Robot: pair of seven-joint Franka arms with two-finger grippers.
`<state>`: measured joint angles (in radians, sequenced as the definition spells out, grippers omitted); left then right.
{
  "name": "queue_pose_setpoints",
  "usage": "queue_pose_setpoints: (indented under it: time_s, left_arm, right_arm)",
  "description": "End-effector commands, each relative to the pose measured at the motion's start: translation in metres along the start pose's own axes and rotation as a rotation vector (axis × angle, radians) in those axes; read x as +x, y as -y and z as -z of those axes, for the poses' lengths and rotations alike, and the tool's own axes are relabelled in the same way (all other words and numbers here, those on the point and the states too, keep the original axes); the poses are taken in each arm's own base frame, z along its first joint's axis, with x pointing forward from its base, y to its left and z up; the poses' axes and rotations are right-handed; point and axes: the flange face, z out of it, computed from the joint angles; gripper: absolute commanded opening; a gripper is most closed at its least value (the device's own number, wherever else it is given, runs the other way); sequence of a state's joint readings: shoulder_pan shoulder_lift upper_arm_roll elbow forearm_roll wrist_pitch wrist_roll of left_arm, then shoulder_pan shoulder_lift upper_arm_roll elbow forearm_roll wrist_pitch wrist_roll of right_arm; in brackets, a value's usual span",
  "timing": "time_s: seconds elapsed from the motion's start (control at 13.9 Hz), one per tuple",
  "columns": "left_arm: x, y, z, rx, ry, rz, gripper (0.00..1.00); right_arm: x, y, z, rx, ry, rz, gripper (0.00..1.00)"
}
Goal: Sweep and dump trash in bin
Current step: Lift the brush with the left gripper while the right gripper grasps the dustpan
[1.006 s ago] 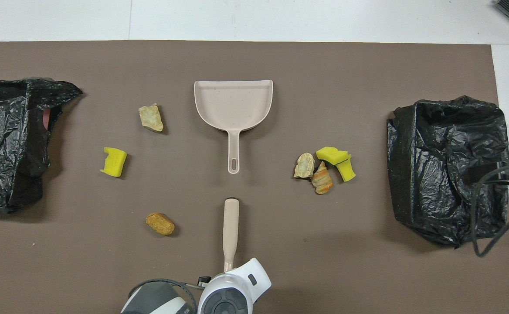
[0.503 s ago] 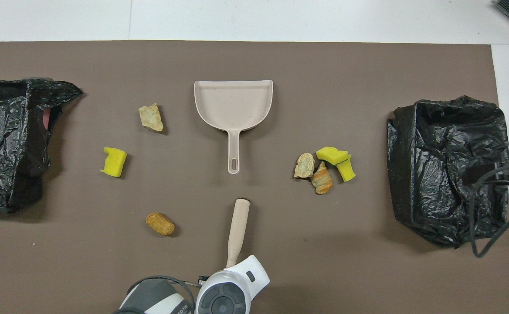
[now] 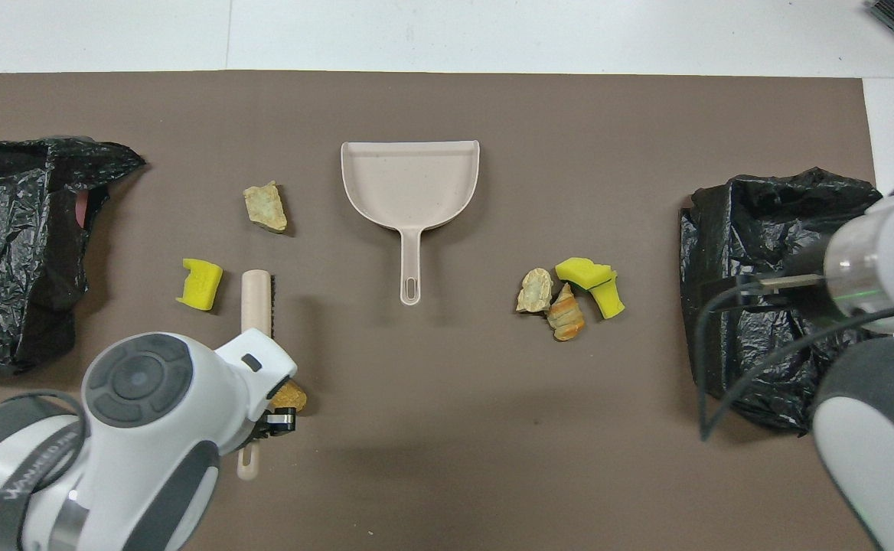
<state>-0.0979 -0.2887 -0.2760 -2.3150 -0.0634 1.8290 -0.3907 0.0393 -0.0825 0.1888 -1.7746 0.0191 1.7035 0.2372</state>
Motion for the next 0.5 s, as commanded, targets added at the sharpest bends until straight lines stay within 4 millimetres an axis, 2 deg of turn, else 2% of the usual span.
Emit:
queue_pose_setpoints:
  time_s: [0.0, 0.07, 0.29, 0.36, 0.43]
  left_arm:
    - [0.045, 0.065, -0.006, -0.029, -0.066, 0.084, 0.00]
    - [0.060, 0.089, -0.010, -0.024, -0.086, 0.075, 0.00]
    - [0.107, 0.121, -0.030, 0.049, -0.089, 0.051, 0.00]
    - [0.112, 0.128, -0.042, 0.045, -0.084, 0.047, 0.00]
    - [0.110, 0.130, -0.056, 0.045, -0.072, 0.030, 0.00]
  right_arm:
    - [0.019, 0.062, -0.038, 0.021, 0.003, -0.074, 1.00]
    - [0.024, 0.089, -0.057, 0.022, 0.014, -0.078, 1.00]
    - [0.040, 0.170, -0.107, -0.007, -0.016, -0.128, 1.00]
    - [0.045, 0.190, -0.117, 0.009, -0.021, -0.134, 1.00]
    - [0.049, 0.208, -0.124, 0.044, -0.036, -0.121, 1.00]
